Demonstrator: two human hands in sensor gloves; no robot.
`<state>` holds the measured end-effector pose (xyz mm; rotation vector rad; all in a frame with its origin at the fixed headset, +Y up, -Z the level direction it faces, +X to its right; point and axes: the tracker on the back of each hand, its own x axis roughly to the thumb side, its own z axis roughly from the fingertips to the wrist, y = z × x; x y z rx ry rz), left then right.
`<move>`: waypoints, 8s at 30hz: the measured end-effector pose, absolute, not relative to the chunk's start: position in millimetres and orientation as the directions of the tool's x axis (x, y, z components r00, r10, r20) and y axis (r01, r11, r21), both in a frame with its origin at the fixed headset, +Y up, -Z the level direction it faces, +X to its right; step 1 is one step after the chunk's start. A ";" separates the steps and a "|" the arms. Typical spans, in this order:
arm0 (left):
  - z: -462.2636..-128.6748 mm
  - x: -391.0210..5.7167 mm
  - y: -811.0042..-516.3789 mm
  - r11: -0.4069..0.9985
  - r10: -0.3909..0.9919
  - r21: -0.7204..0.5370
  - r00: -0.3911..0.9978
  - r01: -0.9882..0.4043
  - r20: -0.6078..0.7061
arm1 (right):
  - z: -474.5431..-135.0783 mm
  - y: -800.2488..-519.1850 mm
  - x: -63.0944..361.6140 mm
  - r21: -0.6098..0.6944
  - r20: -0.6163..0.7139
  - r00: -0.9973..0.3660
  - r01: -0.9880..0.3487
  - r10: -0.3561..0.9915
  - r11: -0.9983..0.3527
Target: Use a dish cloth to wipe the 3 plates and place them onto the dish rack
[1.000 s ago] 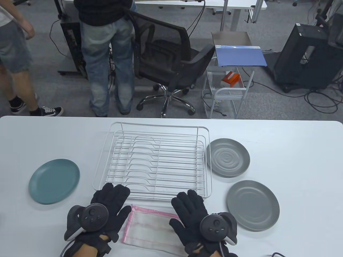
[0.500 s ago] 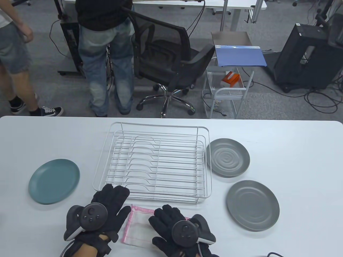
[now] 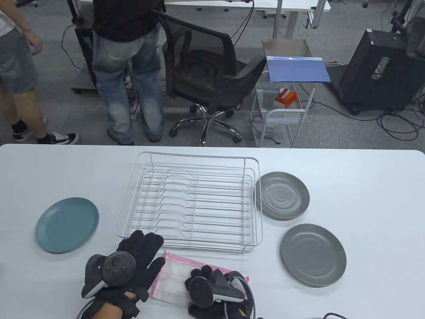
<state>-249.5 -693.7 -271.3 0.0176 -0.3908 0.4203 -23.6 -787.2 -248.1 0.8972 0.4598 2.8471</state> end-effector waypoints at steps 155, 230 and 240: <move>-253.5 -218.7 -696.8 0.369 0.927 -0.402 0.300 -0.838 0.226 | -258.6 -664.4 17.3 -0.244 0.323 -0.831 -0.536 0.454 -0.808; -252.9 -229.1 -695.2 0.480 0.860 -0.202 0.412 -0.854 0.302 | -268.0 -723.2 22.2 0.104 0.259 -0.470 -0.855 0.844 -0.509; -253.0 -208.3 -703.5 0.508 0.857 -0.340 0.424 -0.791 0.294 | -270.3 -718.7 45.4 -0.083 0.255 -0.395 -0.918 0.883 -0.387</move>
